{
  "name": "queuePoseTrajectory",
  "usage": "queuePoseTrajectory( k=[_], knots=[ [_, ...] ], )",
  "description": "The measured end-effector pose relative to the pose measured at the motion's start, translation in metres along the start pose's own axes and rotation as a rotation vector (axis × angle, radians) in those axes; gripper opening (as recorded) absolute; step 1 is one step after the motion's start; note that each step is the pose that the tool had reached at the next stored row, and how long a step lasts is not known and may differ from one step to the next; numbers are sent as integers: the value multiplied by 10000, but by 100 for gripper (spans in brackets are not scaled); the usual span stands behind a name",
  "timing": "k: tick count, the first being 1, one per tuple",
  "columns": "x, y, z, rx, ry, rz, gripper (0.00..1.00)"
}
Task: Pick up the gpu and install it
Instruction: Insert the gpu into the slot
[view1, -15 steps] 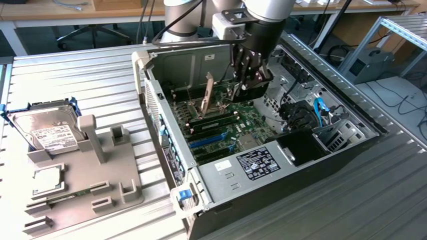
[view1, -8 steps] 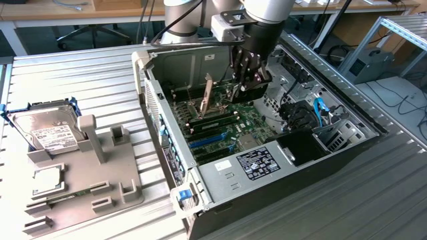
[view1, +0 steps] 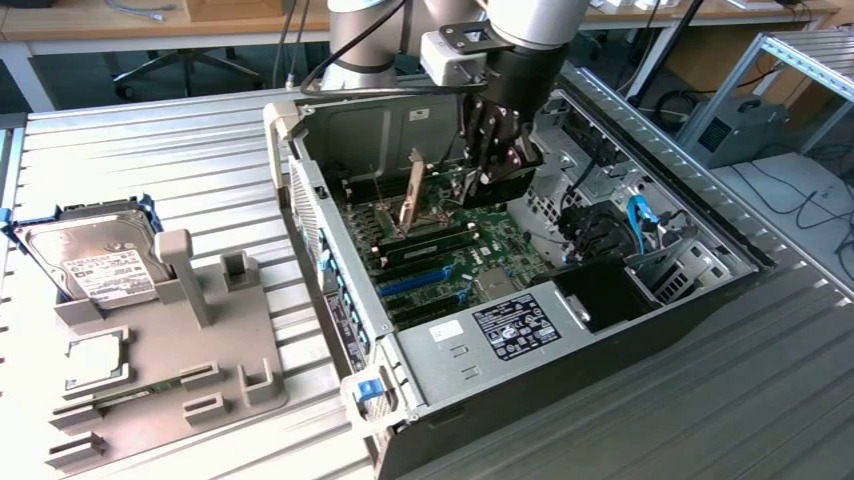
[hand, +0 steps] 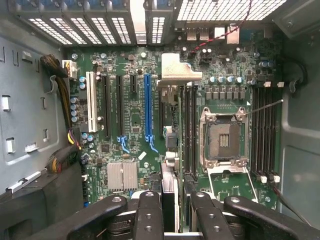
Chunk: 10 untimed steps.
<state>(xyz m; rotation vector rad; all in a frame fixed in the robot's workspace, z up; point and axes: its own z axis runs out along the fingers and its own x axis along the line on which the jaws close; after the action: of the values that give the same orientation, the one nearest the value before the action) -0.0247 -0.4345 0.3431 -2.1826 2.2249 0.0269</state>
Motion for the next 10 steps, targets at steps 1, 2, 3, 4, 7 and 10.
queuePoseTrajectory(
  k=[1,2,3,4,7,10],
  knots=[
    [1,2,2,0,1,0,27],
    [2,3,3,0,0,0,27],
    [4,5,5,0,0,0,27],
    [6,7,8,0,0,0,27],
    [10,14,13,0,0,0,27],
    [16,22,21,0,-2,0,27]
  ],
)
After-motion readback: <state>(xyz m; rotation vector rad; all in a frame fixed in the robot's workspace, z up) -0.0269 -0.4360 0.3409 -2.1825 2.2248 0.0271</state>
